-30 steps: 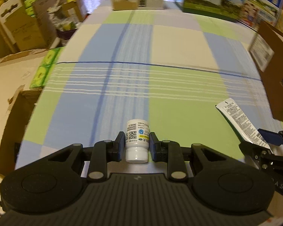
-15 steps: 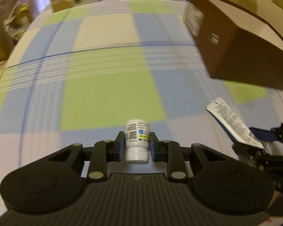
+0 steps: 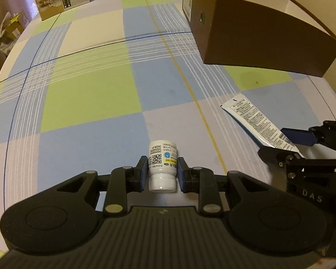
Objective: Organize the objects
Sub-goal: 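Carry the pill bottle and toothpaste tube over the brown box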
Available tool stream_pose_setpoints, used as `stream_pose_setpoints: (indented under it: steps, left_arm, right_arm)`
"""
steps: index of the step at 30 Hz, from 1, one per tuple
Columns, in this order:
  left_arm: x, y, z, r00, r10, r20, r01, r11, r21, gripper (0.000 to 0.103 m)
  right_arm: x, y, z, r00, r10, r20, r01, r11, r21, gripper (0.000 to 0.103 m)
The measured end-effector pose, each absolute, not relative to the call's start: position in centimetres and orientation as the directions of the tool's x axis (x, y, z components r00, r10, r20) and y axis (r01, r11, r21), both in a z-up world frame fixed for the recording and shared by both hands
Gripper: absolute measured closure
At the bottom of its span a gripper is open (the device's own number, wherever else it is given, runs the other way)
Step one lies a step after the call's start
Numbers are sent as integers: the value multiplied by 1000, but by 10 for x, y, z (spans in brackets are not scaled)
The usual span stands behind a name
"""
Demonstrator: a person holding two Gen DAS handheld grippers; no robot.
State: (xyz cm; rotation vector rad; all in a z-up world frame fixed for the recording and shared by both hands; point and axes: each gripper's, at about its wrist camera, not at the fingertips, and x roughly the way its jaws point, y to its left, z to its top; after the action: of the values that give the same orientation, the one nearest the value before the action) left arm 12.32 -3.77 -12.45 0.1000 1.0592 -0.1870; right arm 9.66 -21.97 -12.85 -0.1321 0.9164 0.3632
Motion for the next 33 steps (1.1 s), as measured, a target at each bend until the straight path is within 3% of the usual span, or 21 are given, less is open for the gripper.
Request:
stream_pose_setpoints:
  steps: [33]
  left_arm:
    - [115, -69, -124, 479, -91, -873, 219, 975, 19, 80]
  right_arm:
    - [92, -225, -129, 560, 272, -782, -369, 927, 58, 70]
